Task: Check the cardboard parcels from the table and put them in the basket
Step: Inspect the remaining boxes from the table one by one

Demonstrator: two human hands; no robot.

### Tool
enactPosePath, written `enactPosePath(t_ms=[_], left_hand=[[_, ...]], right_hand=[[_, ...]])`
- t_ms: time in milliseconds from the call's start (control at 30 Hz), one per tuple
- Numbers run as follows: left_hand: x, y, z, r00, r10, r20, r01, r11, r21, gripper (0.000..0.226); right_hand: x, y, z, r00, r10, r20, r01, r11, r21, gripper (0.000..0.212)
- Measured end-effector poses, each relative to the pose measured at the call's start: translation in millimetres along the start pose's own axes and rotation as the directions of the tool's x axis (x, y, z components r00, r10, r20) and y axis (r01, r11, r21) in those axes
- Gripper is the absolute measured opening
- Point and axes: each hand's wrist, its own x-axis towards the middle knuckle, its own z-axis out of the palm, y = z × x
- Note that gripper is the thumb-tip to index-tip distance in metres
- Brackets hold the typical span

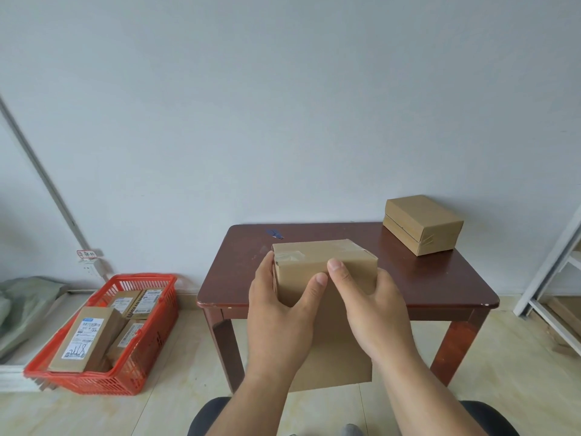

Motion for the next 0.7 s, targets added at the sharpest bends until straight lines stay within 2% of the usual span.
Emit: enactPosePath(t_ms=[133,267,333,700], left_hand=[[2.5,1.7,0.2,1.000,-0.024,-0.004,0.024,1.000,-0.006,0.075],[3.5,4.3,1.4,0.996,-0.088,0.007,0.089,0.996,-0.032,0.055],[1.4,2.9,2.9,0.995,-0.093,0.021,0.094,0.995,-0.040,0.052],[12.1,-3.6,6.2,0.997,-0.074,-0.005,0.074,0.995,-0.069,0.070]], right_hand=[[-3.7,0.1,2.3,1.000,0.021,0.021,-0.022,1.000,0.014,0.052],[-7.9,1.4,3.2,0.998,0.035,0.057,-0.037,0.999,0.040,0.045],[-5.6,0.2,1.9,0.997,0.039,0.073,-0.043,0.997,0.058,0.041],[-0.5,6.0,4.3,0.996,0.058,0.070,-0.059,0.998,0.017,0.045]])
